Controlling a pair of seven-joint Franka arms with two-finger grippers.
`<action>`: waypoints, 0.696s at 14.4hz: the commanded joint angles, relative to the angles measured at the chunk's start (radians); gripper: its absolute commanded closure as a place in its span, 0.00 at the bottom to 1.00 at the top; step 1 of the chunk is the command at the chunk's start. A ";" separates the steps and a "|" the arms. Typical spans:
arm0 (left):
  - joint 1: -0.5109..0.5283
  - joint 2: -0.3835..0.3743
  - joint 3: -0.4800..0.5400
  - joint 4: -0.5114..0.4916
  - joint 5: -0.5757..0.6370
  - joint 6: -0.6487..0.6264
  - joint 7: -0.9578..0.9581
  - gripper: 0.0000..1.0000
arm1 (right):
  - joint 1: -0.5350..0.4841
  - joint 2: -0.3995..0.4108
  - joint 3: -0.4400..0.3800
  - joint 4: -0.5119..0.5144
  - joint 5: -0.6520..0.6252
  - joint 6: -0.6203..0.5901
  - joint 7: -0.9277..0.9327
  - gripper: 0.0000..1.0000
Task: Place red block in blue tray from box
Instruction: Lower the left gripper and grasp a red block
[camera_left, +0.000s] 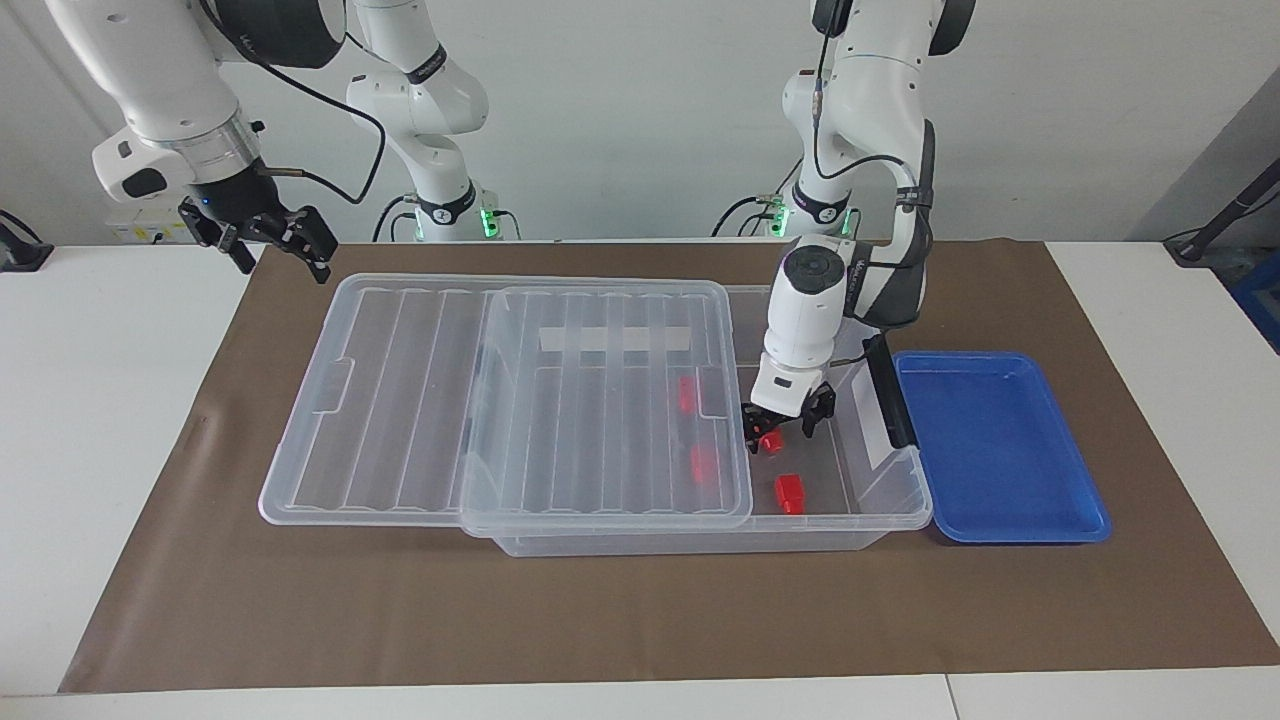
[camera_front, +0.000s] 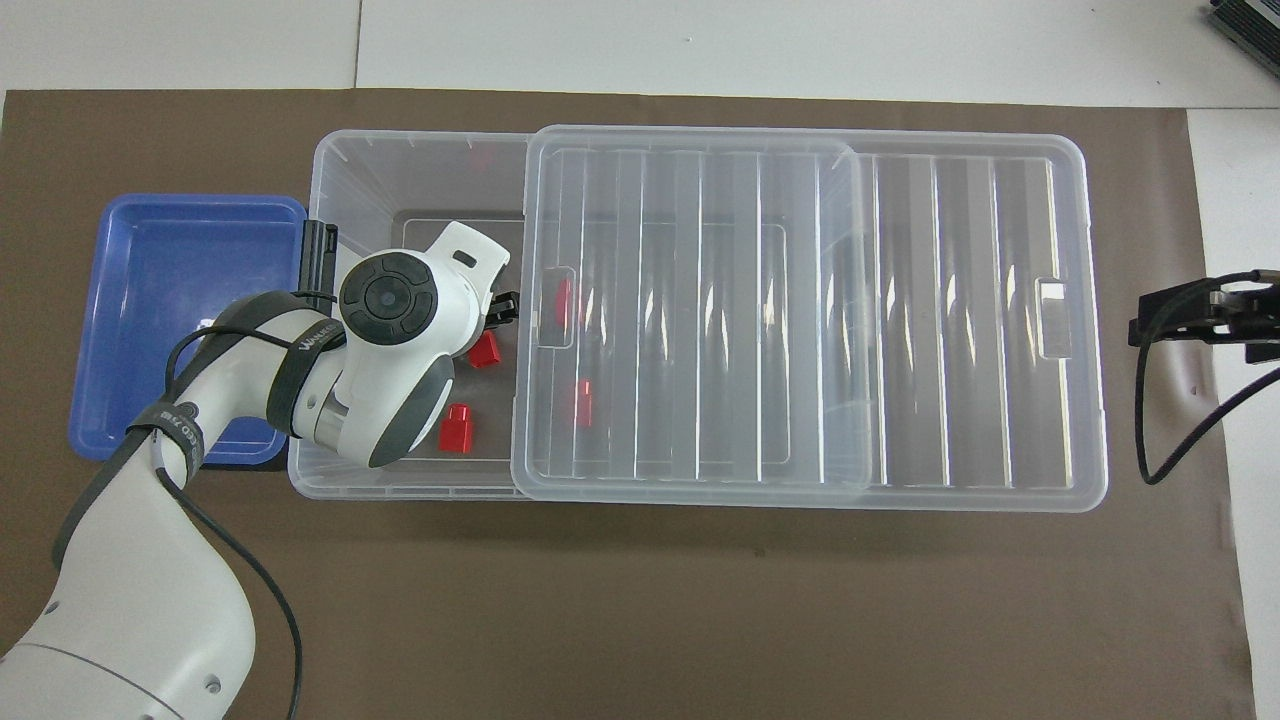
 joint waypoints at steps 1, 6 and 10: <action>-0.012 -0.017 0.006 -0.055 0.026 0.048 -0.035 0.00 | -0.009 -0.010 0.010 -0.020 0.005 0.021 -0.047 0.00; -0.035 -0.020 0.006 -0.067 0.026 0.048 -0.081 0.00 | -0.009 -0.010 0.010 -0.020 0.005 0.021 -0.050 0.00; -0.038 -0.022 0.008 -0.067 0.027 0.043 -0.077 0.45 | -0.009 -0.010 0.010 -0.020 0.007 0.021 -0.050 0.00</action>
